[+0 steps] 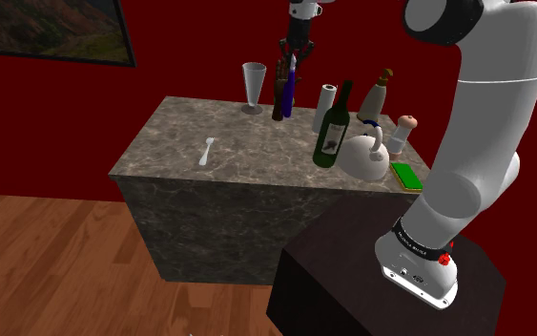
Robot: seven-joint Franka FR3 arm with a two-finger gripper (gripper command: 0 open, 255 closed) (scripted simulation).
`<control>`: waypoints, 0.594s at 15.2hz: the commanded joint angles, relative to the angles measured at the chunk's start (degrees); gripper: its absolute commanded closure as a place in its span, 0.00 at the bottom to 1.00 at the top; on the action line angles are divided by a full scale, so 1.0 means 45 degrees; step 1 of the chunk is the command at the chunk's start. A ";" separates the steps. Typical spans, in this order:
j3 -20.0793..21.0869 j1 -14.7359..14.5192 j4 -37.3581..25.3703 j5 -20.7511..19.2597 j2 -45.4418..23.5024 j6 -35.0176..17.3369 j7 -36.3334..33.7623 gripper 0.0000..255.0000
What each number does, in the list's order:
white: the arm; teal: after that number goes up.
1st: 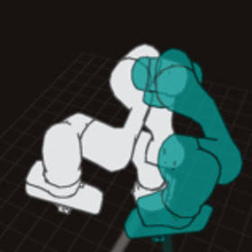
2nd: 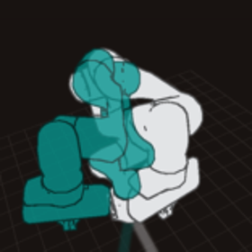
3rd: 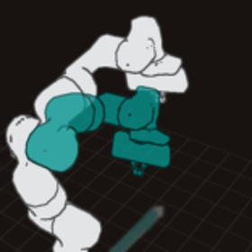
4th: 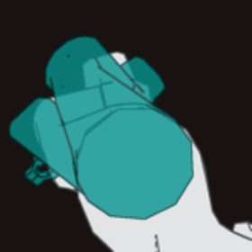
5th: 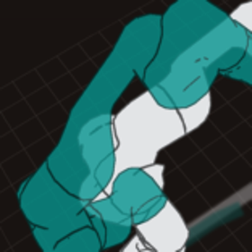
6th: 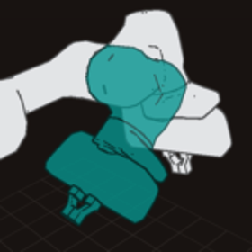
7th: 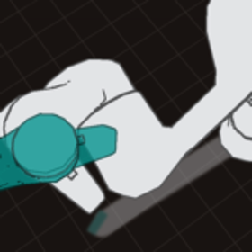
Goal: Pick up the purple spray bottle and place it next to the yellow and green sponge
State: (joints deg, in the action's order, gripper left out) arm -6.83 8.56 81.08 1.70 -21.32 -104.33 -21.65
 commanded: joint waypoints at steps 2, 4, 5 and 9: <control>-0.0001 0.0008 -0.0553 0.0001 -0.0028 0.0527 -0.0007 1.00; -0.0063 0.0104 -0.0253 -0.0017 0.0366 0.0620 0.0159 1.00; -0.0126 0.0199 0.0157 -0.0038 0.0754 0.0595 0.0326 1.00; -0.0411 0.0588 0.1532 -0.0134 0.2176 0.0630 0.1024 1.00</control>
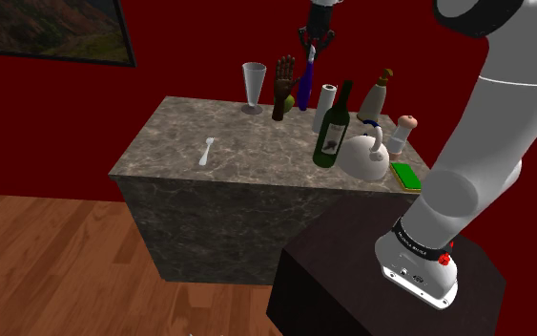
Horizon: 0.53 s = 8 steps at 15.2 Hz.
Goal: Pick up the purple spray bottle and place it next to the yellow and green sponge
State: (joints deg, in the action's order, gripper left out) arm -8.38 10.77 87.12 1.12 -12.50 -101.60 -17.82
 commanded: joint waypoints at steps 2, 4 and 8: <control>-0.0230 0.0296 0.0739 -0.0064 0.0860 0.0107 0.0540 1.00; -0.0401 0.0501 0.1208 -0.0131 0.1460 0.0230 0.0916 1.00; -0.0790 0.0910 0.1922 -0.0285 0.2537 0.0571 0.1704 1.00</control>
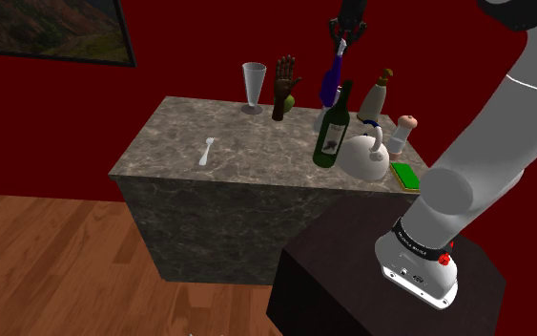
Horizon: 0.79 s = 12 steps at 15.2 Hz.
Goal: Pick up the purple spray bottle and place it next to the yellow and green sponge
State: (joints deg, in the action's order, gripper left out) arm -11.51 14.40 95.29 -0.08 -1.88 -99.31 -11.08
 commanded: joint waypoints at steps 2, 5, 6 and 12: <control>-0.0303 0.0313 0.0357 -0.0107 0.0653 0.0275 0.0617 1.00; -0.0639 0.0634 0.0608 -0.0246 0.1289 0.0636 0.1260 1.00; -0.0757 0.0741 0.0659 -0.0294 0.1479 0.0766 0.1482 1.00; -0.1529 0.1391 0.0626 -0.0580 0.2374 0.1630 0.2893 1.00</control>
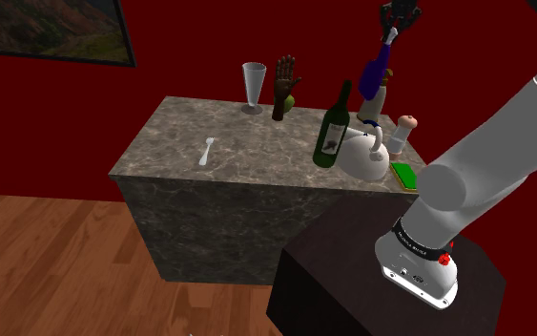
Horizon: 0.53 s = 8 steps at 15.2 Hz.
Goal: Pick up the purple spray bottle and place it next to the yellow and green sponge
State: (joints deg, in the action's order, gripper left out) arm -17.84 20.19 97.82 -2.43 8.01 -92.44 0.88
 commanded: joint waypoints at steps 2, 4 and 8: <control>-0.0405 0.0323 -0.0074 -0.0145 0.0373 0.0416 0.0742 1.00; -0.0703 0.0539 -0.0277 -0.0224 0.0518 0.0738 0.1268 1.00; -0.1353 0.0969 -0.0877 -0.0340 0.0634 0.1406 0.2384 1.00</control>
State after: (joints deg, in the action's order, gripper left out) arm -23.10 24.06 95.11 -3.96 11.13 -87.09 10.15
